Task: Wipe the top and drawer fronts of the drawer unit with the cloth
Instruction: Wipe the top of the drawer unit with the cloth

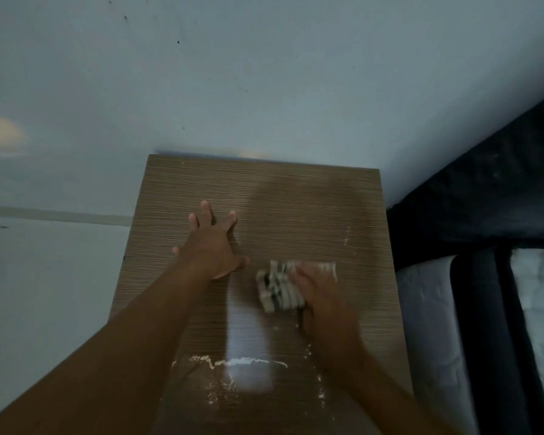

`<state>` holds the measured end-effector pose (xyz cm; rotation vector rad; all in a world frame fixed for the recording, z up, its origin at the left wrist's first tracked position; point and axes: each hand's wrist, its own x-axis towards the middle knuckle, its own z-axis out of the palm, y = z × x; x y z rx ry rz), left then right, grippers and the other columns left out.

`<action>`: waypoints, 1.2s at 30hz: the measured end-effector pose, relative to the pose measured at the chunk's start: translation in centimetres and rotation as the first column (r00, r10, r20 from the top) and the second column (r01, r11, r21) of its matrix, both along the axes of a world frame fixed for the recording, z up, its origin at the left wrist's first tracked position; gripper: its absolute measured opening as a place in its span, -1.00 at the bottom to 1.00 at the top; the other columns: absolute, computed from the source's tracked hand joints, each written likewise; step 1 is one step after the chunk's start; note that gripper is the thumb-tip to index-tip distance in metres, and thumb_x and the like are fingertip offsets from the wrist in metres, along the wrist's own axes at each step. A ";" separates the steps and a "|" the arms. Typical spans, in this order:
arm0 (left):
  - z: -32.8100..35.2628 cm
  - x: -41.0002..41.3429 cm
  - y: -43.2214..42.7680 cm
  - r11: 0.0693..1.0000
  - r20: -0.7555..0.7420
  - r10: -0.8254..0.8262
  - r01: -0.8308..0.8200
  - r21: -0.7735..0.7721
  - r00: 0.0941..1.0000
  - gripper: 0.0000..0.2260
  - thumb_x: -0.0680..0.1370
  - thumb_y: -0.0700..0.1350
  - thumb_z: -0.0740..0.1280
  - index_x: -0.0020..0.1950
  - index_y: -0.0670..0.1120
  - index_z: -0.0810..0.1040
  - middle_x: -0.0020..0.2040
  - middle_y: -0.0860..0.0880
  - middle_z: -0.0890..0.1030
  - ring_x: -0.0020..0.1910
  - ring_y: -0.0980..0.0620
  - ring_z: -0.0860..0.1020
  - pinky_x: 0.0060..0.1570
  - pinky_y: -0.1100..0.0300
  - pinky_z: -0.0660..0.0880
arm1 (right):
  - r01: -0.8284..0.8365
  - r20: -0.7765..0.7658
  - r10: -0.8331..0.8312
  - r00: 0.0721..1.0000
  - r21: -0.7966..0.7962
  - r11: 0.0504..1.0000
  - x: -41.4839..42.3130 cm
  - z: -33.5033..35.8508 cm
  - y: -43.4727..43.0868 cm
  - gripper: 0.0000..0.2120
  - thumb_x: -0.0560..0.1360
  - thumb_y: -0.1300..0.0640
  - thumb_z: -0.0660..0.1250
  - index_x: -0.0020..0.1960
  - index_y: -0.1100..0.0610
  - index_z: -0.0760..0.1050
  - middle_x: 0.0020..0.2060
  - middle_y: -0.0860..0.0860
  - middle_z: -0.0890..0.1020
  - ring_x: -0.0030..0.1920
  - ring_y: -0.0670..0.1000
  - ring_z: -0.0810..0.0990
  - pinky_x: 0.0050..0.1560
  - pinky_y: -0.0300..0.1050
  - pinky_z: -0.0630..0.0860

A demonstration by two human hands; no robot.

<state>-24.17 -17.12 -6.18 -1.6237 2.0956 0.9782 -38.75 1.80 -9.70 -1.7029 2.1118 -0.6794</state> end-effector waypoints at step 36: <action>-0.4 -1.8 2.4 0.999 -0.007 0.000 0.000 0.032 1.000 -0.07 0.39 0.12 0.51 0.57 0.21 -0.04 0.56 -0.05 -0.38 0.54 -0.20 -0.31 0.42 -0.36 0.07 | 0.107 -0.042 -0.106 0.994 0.028 0.994 -13.0 0.3 -7.8 -0.57 0.53 0.29 0.19 0.39 0.13 0.44 0.37 0.09 0.48 0.39 0.07 0.38 0.41 -0.15 0.18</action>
